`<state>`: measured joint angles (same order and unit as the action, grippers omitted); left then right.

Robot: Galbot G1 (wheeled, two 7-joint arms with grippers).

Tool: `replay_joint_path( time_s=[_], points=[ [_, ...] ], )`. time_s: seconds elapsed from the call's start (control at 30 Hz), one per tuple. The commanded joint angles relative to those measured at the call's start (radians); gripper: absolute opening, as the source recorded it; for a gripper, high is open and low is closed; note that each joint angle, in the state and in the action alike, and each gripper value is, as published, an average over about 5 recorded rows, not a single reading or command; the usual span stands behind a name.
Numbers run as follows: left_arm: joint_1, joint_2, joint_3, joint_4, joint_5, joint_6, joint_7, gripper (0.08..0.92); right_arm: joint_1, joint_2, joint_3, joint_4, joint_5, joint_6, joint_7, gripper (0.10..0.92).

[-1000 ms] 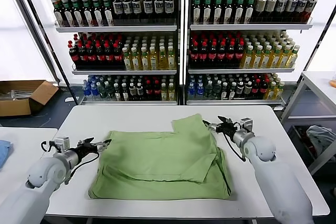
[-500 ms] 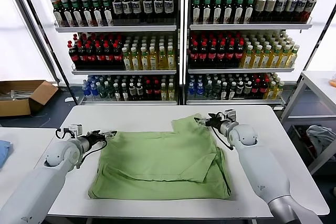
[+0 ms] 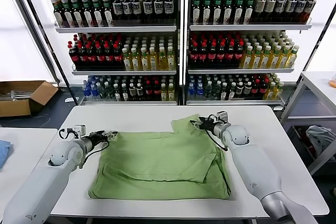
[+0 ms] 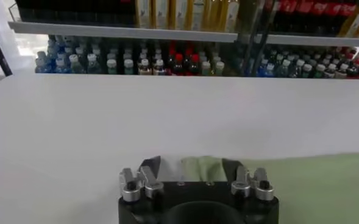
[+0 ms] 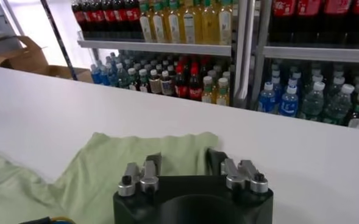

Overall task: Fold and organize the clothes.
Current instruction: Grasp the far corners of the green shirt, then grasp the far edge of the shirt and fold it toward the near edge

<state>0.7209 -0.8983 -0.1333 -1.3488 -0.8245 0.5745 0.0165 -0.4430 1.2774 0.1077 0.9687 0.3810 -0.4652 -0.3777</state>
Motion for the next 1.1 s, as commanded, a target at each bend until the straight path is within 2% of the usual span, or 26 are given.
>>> replay_joint_path(
  time_s=[0.03,0.3,0.5,0.6,0.9,1.1],
  points=[
    [0.03,-0.004,0.013,-0.013,0.007,0.004,-0.002,0.55,0.005,0.007,-0.007,-0.011,0.005,-0.009,-0.009,0.346],
    [0.054,-0.002,0.012,-0.034,0.008,0.003,0.0,0.316,-0.01,0.006,0.008,0.036,0.056,-0.006,-0.01,0.127],
    [0.045,-0.004,0.0,-0.039,-0.001,-0.001,-0.013,0.147,-0.044,-0.002,0.039,0.124,0.108,-0.009,-0.033,0.106],
    [0.039,0.001,-0.006,-0.057,-0.015,-0.012,-0.022,0.096,-0.067,-0.008,0.061,0.173,0.143,-0.013,-0.032,0.106],
    [0.051,0.022,-0.047,-0.158,-0.072,-0.034,-0.045,0.087,-0.201,-0.058,0.128,0.394,0.271,-0.051,-0.013,0.106],
    [0.11,0.043,-0.11,-0.264,-0.11,-0.037,-0.066,0.087,-0.324,-0.122,0.181,0.571,0.33,-0.067,0.007,0.106]
  ],
)
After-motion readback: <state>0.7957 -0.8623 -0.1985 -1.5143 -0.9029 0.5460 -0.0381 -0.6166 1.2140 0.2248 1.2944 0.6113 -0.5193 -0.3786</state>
